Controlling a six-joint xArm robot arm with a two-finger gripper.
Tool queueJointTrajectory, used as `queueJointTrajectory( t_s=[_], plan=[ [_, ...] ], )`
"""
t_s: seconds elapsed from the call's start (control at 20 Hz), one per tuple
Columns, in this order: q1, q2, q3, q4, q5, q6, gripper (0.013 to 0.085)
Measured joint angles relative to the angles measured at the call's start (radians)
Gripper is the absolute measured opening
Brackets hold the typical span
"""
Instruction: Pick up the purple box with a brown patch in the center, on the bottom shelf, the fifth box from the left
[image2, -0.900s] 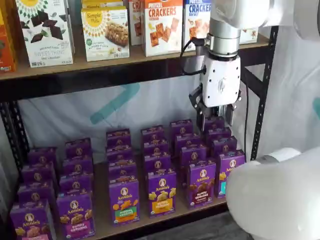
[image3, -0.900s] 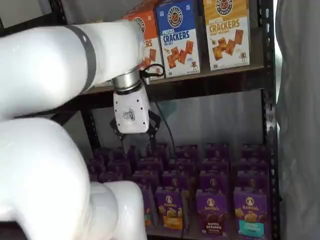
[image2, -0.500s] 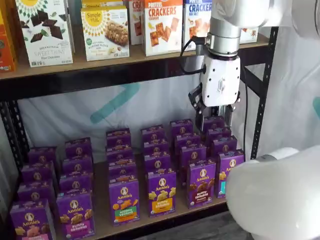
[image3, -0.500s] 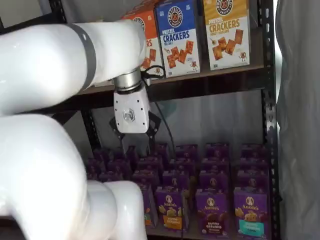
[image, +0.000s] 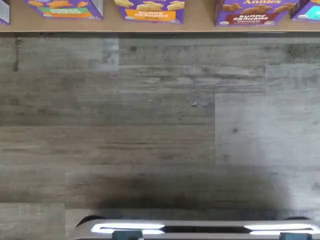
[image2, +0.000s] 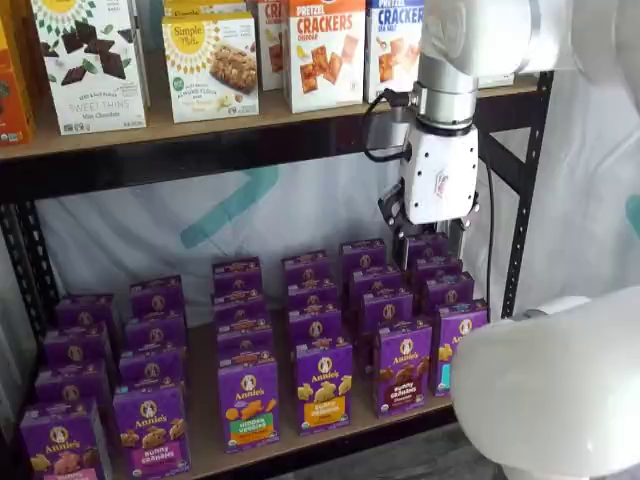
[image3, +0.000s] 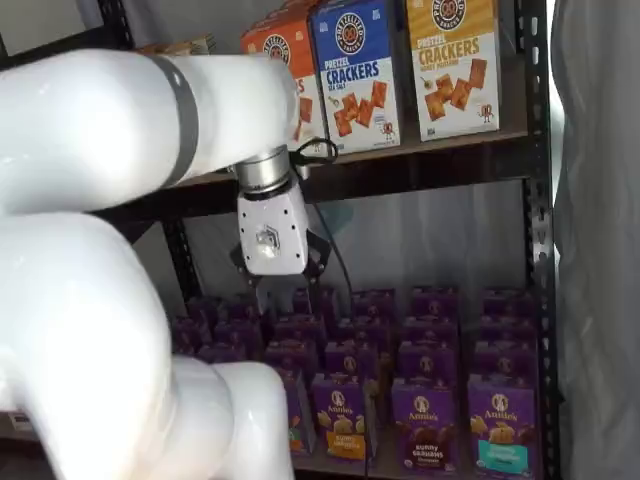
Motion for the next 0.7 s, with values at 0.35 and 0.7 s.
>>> queueJointTrajectory(
  t_s=[0.35, 0.7],
  plan=[
    [-0.015, 0.065, 0.037, -0.022, -0.09, -0.011, 0.085],
    [-0.033, 0.126, 0.088, -0.029, -0.218, -0.027, 0.085]
  ],
)
